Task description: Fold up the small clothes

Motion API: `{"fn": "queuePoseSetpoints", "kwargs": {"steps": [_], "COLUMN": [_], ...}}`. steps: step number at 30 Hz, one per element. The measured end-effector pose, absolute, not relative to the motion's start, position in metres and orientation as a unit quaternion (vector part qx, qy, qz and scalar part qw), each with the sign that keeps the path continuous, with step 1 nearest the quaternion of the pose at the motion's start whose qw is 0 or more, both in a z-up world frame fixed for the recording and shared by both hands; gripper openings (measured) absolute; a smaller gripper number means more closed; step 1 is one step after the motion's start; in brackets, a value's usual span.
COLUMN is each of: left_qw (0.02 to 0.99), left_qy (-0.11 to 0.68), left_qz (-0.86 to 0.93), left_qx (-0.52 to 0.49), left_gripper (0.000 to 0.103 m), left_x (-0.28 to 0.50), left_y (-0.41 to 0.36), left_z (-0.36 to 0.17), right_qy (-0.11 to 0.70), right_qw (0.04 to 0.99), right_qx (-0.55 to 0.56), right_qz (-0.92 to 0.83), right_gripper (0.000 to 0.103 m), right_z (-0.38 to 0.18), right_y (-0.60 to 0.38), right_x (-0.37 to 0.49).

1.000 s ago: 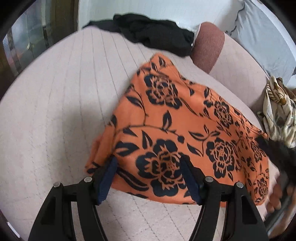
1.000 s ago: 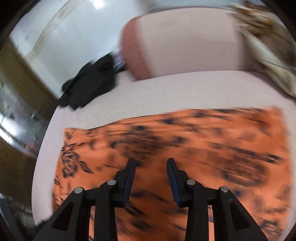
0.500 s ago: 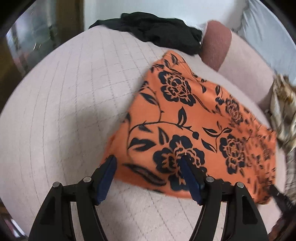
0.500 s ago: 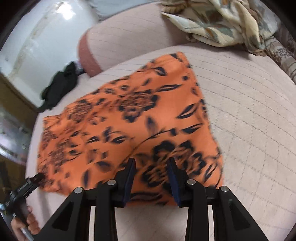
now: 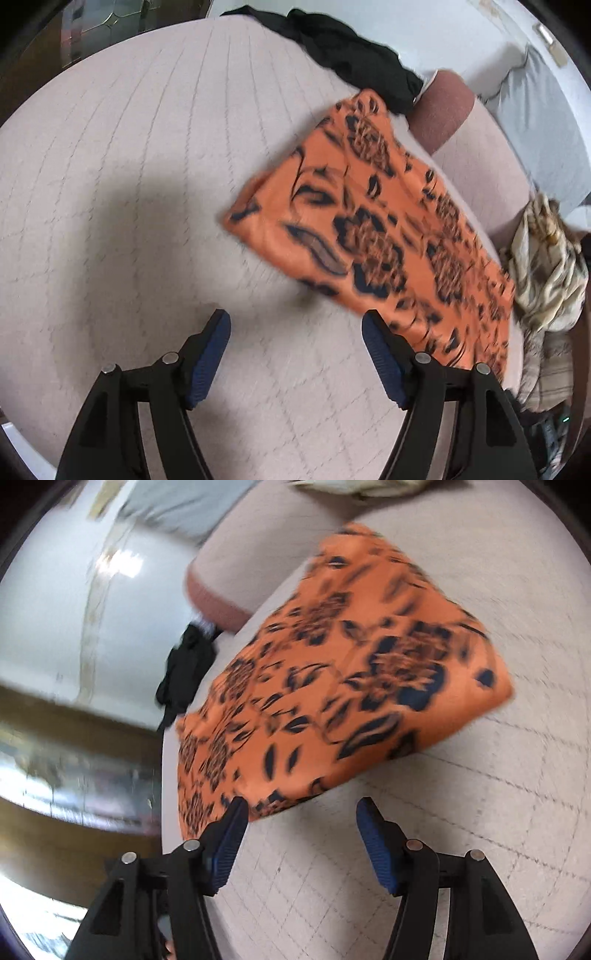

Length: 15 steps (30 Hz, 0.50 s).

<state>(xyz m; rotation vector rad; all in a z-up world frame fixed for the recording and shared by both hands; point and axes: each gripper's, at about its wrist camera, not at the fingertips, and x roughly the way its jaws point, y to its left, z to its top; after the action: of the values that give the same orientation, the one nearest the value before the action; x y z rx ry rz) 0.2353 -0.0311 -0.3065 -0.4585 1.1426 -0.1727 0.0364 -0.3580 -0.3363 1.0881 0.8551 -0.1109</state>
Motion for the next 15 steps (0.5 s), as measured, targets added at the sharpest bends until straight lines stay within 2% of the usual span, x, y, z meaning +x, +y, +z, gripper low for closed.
{"fn": "queuePoseSetpoints", "kwargs": {"steps": [11, 13, 14, 15], "left_qw": [0.82, 0.822, 0.819, 0.813], "left_qy": [0.478, 0.476, 0.477, 0.476], "left_qz": [-0.074, -0.075, -0.073, -0.08], "left_qx": [-0.305, -0.304, -0.312, -0.326], "left_gripper": [0.072, 0.05, 0.035, 0.033], "left_x": [0.283, 0.284, 0.285, 0.286], "left_y": [-0.041, -0.045, -0.045, -0.044], "left_z": [-0.32, -0.321, -0.325, -0.328], "right_qy": [0.317, 0.304, 0.3, 0.288], "right_qw": [0.693, 0.699, 0.7, 0.701], "right_qx": [0.641, 0.641, 0.642, 0.646], "right_qz": [-0.092, -0.091, -0.09, -0.088], "right_gripper": [0.066, 0.066, 0.065, 0.065], "right_z": [-0.388, -0.389, -0.391, -0.392], "right_y": [-0.405, -0.409, -0.41, -0.412], "right_x": [0.044, 0.052, 0.055, 0.059]}}
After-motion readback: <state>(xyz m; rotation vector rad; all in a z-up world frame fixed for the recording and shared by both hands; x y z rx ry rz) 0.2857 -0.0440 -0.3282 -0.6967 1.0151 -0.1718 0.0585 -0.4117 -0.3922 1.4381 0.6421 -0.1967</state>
